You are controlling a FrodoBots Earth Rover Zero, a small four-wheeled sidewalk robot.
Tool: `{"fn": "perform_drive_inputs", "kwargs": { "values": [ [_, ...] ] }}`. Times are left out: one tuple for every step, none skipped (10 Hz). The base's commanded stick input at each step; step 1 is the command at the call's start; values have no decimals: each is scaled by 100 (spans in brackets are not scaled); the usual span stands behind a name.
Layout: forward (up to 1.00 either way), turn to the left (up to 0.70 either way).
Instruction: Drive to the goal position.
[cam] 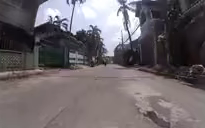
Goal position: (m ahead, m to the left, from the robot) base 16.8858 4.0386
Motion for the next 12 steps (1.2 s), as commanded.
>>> {"fn": "perform_drive_inputs", "kwargs": {
  "values": [
    [99,-31],
    [99,-7],
    [99,0],
    [99,0],
    [99,0],
    [99,0],
    [99,0],
    [99,0],
    [99,0],
    [99,0],
    [99,0],
    [99,0]
  ]
}}
